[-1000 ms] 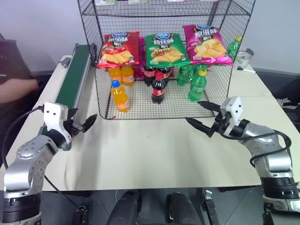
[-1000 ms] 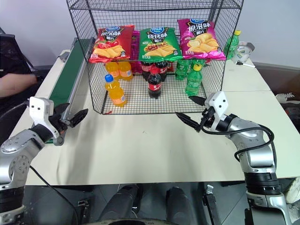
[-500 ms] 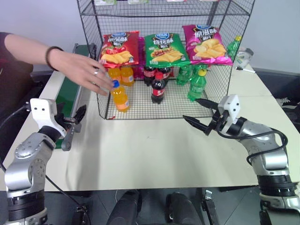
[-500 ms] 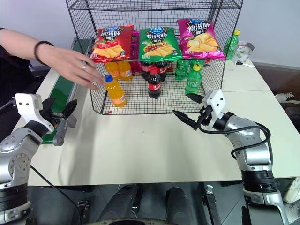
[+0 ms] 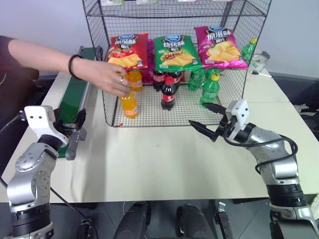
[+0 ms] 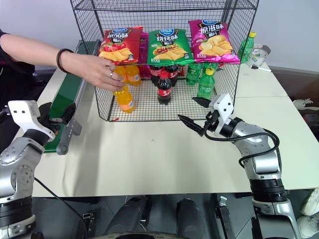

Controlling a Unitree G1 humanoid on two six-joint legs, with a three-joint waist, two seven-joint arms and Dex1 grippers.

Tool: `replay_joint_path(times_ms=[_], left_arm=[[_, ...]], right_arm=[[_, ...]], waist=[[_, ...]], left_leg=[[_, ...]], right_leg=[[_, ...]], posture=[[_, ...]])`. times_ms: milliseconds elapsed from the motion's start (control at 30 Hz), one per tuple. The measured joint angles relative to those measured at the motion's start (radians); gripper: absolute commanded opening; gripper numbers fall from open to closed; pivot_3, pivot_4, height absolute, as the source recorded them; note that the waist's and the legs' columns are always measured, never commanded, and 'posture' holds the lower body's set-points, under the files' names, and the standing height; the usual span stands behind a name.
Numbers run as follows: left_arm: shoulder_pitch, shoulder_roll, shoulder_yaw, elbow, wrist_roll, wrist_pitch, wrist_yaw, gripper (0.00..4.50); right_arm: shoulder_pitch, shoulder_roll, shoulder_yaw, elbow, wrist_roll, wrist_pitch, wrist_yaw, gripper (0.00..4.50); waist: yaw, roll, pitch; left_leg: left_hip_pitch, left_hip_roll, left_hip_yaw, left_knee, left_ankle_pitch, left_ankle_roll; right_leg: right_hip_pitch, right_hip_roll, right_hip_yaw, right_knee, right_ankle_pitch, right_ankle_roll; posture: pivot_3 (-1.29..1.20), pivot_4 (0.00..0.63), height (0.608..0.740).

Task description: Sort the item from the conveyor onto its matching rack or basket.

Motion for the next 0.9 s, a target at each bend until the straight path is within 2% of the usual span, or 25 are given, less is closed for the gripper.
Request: replay_joint_path(times_ms=[300, 633, 900], left_arm=[[0.0, -0.031, 0.0, 0.005, 0.035, -0.022, 0.046, 4.46], [-0.006, -0.069, -0.002, 0.015, 0.063, -0.041, 0.092, 4.46], [-0.068, -0.07, -0.008, 0.086, 0.103, -0.073, 0.12, 4.46]], right_arm=[[-0.02, 0.031, 0.006, -0.001, -0.02, -0.01, -0.062, 4.5], [-0.065, 0.048, 0.032, 0.006, -0.111, -0.009, -0.158, 4.5], [-0.117, 0.204, 0.031, 0.01, -0.137, -0.004, -0.343, 4.5]], waist=[[0.0, 0.0, 0.0], [0.001, 0.0, 0.0], [-0.002, 0.0, 0.0]], left_leg=[[0.0, 0.0, 0.0, 0.0, 0.0, 0.0], [0.0, 0.0, 0.0, 0.0, 0.0, 0.0], [0.0, 0.0, 0.0, 0.0, 0.0, 0.0]], right_leg=[[0.0, 0.0, 0.0, 0.0, 0.0, 0.0], [0.0, 0.0, 0.0, 0.0, 0.0, 0.0], [-0.001, 0.001, 0.0, 0.0, 0.0, 0.001]], posture=[[0.0, 0.15, 0.74], [0.0, 0.15, 0.74], [0.0, 0.15, 0.74]])
